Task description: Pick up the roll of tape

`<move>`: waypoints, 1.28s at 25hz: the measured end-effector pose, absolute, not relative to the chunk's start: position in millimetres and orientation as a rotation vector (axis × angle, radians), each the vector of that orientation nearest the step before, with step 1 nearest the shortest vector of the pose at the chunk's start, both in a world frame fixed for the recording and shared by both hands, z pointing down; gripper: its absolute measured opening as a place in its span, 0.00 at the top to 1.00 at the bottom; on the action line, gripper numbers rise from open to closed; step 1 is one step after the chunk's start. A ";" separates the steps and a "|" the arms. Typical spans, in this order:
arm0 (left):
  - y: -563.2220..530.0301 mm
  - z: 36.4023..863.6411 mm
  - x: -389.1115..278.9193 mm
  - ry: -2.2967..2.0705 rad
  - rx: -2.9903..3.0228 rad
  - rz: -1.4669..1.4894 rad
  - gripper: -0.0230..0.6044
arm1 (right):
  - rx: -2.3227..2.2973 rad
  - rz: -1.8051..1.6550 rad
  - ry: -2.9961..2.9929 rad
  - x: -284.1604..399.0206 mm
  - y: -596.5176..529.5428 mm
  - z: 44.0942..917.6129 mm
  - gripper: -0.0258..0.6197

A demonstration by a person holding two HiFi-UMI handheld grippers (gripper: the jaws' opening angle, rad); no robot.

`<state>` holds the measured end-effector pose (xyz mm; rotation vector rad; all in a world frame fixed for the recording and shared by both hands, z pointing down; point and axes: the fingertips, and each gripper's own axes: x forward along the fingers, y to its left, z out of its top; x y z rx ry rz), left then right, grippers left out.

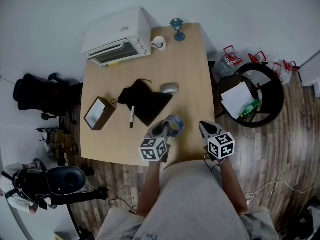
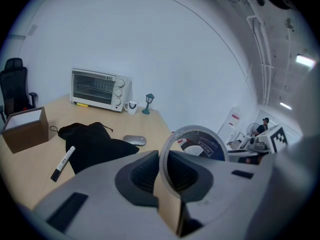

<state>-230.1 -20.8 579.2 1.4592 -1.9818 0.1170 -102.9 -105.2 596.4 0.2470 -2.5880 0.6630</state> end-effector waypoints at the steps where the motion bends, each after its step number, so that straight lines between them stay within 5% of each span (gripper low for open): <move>1: -21.3 578.8 -229.6 -1.980 1.461 0.115 0.90 | 0.246 0.664 -2.587 -102.9 -105.4 596.3 0.95; 32: -28.1 583.7 -231.6 -1.963 1.464 0.110 0.90 | 0.382 0.668 -2.566 -96.6 -129.7 601.0 0.95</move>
